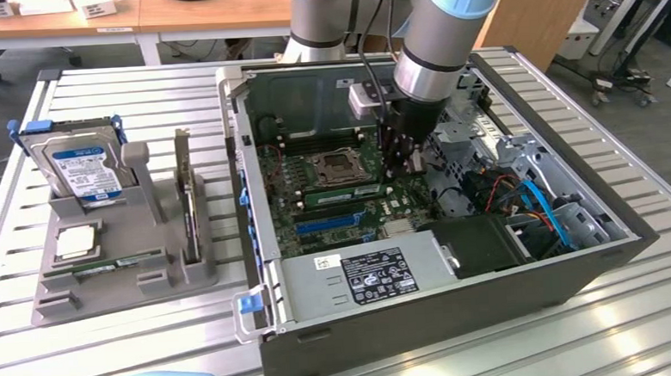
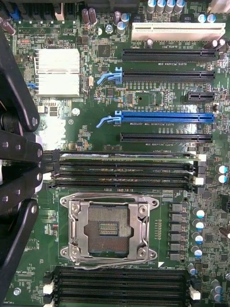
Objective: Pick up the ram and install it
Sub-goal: 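Press down the ram until it locks into place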
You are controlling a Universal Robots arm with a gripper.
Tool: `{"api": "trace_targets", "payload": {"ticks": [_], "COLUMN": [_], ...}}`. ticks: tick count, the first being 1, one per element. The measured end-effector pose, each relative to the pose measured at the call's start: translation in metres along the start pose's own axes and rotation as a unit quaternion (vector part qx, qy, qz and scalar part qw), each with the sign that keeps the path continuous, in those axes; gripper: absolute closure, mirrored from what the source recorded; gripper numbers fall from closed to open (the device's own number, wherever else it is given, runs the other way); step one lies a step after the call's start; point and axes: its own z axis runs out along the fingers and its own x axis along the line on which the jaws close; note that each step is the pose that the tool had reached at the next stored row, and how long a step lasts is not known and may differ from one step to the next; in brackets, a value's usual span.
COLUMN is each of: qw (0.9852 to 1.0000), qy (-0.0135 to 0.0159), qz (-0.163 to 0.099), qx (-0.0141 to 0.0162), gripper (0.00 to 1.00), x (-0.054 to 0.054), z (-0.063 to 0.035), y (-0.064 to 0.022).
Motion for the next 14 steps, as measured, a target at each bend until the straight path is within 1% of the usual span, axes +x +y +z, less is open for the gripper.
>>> {"api": "trace_targets", "payload": {"ticks": [14], "qw": [1.0], "qy": [0.0], "qz": [0.0], "qx": [0.0], "gripper": [0.9], "x": [-0.0006], "z": [0.0012], "y": [-0.0001]}}
